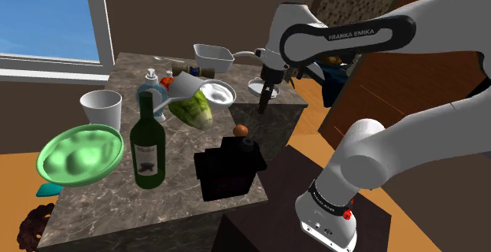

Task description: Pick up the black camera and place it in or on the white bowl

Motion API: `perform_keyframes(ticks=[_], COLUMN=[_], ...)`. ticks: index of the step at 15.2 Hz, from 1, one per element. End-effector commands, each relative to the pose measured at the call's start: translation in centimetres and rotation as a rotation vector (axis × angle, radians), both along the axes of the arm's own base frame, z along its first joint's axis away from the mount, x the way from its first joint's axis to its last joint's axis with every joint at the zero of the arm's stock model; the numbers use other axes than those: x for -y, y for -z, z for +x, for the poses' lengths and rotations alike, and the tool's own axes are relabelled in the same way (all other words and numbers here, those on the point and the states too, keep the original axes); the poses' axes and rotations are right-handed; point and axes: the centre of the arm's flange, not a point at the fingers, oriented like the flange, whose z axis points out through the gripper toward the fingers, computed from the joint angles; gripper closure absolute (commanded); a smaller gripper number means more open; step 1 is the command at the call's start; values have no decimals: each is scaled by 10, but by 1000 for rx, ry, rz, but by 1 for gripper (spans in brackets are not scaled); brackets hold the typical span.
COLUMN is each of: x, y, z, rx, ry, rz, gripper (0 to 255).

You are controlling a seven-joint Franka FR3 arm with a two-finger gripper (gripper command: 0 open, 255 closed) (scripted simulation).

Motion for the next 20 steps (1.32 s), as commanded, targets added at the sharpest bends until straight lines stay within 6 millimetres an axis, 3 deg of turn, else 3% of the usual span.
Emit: perform_keyframes(ticks=[1,12,20], x=[-8,-43,-45], y=[23,160,203], z=[5,31,31], rx=[3,-3,-3], ry=[-52,-324,-337], rz=[8,50,52], gripper=[0,0,0])
